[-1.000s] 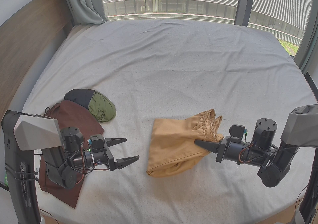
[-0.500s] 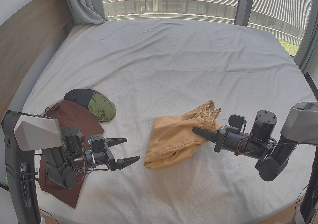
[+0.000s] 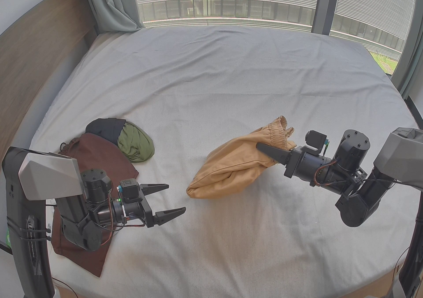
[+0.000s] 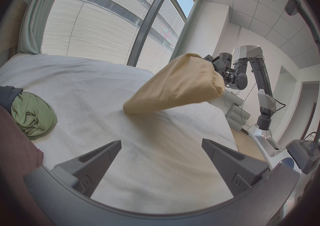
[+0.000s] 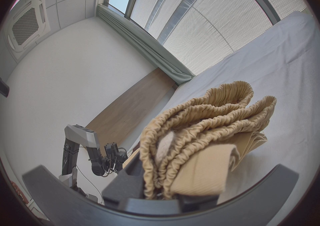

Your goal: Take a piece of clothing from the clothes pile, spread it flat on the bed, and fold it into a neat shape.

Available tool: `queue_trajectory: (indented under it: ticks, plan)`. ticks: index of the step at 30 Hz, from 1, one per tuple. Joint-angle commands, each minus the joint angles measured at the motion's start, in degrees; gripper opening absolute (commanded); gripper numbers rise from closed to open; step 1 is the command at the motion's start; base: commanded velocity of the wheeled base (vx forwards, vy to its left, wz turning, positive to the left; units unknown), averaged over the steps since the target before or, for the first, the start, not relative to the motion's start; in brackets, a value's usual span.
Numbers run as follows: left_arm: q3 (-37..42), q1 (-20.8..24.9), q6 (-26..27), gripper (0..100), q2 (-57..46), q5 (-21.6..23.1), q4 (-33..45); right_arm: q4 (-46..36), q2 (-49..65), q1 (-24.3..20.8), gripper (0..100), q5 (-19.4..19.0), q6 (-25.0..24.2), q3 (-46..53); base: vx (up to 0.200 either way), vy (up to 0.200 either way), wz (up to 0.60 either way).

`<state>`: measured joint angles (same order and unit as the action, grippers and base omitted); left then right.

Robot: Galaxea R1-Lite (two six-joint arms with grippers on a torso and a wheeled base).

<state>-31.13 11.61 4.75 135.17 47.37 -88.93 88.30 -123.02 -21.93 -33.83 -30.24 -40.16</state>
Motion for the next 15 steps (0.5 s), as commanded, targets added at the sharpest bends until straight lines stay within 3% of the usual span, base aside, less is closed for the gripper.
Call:
queue_trajectory:
  ticks: [1,15]
  plan:
    - [0.0,0.0,0.0,100,0.0,0.0,0.0,-0.1,-0.4,0.2,0,0.0,-0.8,-2.6,0.000,0.000,0.00]
    - [0.1,0.1,0.0,100,0.0,0.0,0.0,-0.6,-1.6,0.8,0,-0.1,-3.2,-10.3,0.000,0.000,0.00]
